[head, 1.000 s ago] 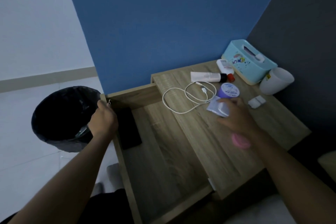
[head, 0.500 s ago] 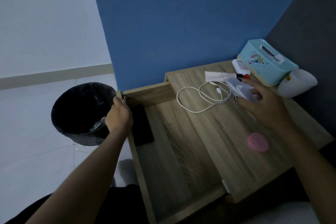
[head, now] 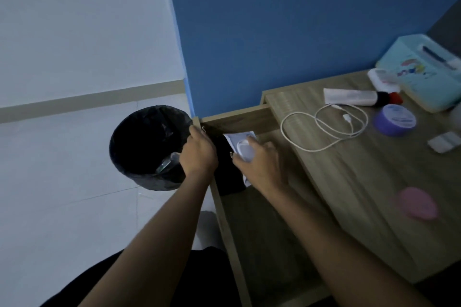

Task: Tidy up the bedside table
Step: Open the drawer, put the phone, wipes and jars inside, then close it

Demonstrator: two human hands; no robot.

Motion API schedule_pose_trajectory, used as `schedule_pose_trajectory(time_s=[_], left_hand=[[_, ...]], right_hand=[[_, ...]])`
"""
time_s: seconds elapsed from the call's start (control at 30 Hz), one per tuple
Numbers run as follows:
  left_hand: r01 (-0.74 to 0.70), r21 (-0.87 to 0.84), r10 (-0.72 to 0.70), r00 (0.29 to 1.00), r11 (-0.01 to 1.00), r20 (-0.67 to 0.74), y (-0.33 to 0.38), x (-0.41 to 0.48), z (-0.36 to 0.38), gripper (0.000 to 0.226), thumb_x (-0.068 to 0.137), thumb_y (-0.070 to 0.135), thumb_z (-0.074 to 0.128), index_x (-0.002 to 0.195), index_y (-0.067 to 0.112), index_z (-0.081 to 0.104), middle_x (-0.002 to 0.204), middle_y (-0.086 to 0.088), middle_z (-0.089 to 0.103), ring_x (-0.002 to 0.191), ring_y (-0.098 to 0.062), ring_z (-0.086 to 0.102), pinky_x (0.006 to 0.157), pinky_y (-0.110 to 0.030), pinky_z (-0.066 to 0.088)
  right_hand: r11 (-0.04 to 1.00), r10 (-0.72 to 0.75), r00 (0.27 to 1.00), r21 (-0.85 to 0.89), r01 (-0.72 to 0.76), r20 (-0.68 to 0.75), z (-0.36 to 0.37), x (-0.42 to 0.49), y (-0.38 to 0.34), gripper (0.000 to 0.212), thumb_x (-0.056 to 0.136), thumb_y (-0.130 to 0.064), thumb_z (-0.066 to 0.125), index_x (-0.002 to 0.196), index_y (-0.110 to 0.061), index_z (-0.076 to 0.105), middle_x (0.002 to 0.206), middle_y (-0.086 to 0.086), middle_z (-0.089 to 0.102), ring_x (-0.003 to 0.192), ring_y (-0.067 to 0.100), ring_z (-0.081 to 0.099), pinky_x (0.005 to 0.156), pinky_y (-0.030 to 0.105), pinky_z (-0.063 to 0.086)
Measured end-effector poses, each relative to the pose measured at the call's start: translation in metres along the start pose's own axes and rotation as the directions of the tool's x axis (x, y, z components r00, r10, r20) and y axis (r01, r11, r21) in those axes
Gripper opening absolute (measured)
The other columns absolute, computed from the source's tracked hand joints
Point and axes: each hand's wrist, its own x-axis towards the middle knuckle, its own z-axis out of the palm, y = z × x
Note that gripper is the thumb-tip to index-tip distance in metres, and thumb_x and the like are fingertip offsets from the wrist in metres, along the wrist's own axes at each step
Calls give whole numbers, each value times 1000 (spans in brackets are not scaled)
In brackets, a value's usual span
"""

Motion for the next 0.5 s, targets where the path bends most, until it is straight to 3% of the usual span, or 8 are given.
schedule_pose_trajectory(time_s=[0.17, 0.23, 0.3, 0.4, 0.5], left_hand=[[-23, -4, 23, 999, 1000, -23, -4, 1, 5, 35, 99, 31, 21, 112, 6, 41, 102, -20, 65, 92, -42, 63, 77, -51, 52], [-29, -17, 29, 999, 999, -38, -8, 3, 8, 35, 99, 33, 20, 112, 9, 41, 99, -17, 65, 88, -39, 64, 76, -50, 53], [-37, -21, 35, 998, 999, -54, -12, 5, 13, 35, 99, 34, 19, 113, 10, 40, 98, -16, 65, 86, -37, 64, 75, -50, 54], [-53, -16, 52, 996, 998, -71, -14, 7, 17, 35, 99, 34, 21, 115, 10, 40, 98, -16, 64, 85, -37, 64, 73, -49, 54], [-56, -19, 54, 996, 998, -72, -12, 10, 18, 32, 99, 33, 21, 110, 10, 41, 97, -16, 64, 85, -37, 63, 73, -50, 54]], right_hand=[[991, 118, 993, -61, -117, 22, 45, 28, 19, 63, 86, -46, 58, 143, -31, 35, 143, 16, 38, 132, 36, 34, 101, 46, 39], [993, 120, 993, -8, -120, 19, 60, 37, 26, 57, 89, -43, 55, 141, -26, 39, 142, 15, 40, 126, 28, 41, 101, 41, 37], [987, 153, 988, 58, -151, -26, 74, 46, 30, 43, 94, -38, 50, 135, -23, 46, 138, 11, 46, 114, 10, 47, 93, 27, 34], [983, 183, 979, 12, -183, -87, 96, 55, 36, 40, 96, -46, 42, 132, -28, 46, 136, 6, 46, 118, 16, 44, 89, 26, 35], [968, 240, 967, -55, -245, -87, 101, 59, 40, 49, 96, -56, 34, 137, -31, 41, 138, 5, 43, 120, 18, 41, 86, 25, 25]])
